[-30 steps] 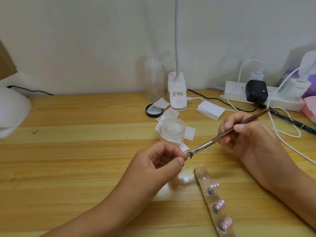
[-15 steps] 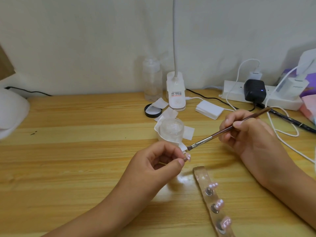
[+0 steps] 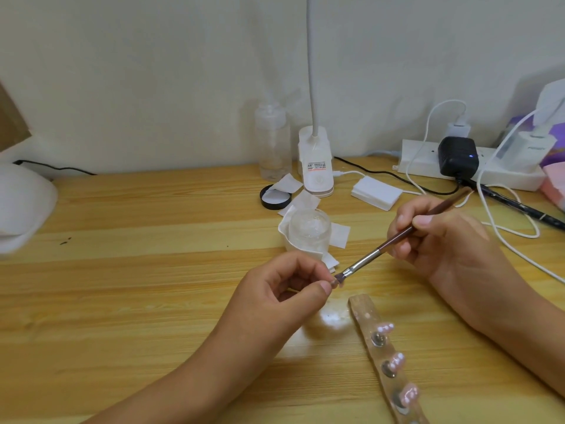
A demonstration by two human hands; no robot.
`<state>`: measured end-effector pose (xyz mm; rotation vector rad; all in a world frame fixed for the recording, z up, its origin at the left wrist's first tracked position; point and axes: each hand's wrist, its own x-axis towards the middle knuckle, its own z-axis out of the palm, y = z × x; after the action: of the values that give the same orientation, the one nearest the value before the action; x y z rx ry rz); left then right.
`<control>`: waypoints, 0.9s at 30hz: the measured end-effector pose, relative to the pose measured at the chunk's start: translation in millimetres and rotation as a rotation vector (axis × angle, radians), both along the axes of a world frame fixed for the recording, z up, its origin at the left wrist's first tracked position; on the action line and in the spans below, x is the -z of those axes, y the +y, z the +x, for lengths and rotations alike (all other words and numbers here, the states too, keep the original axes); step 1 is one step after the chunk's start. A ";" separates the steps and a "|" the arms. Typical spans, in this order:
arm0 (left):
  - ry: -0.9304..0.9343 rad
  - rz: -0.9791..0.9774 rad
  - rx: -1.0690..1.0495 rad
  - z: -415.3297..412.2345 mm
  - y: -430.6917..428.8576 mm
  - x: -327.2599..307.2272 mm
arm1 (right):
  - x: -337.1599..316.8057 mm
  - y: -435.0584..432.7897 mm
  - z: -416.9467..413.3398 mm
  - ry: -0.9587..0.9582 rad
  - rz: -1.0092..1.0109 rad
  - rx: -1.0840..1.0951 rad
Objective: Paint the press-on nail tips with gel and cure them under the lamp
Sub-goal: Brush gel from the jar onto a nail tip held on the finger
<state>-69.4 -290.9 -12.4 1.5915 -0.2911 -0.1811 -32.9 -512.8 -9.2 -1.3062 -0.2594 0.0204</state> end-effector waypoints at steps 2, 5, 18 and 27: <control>0.005 0.002 0.002 -0.2 0.4 -0.4 | 1.3 -0.1 0.1 -0.015 -0.021 0.028; 0.010 0.001 0.009 -0.4 -0.1 -2.1 | 0.4 0.1 -0.7 -0.067 -0.073 0.098; -0.014 -0.019 -0.008 0.7 -1.8 0.2 | -2.5 -2.6 0.3 -0.062 0.095 0.067; 0.018 -0.040 0.006 1.0 -1.1 1.1 | 0.7 -1.2 -2.7 -0.060 0.015 0.089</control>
<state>-68.4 -292.0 -13.5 1.5487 -0.2835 -0.1931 -35.6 -514.0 -9.9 -1.3033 -0.2523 -0.0959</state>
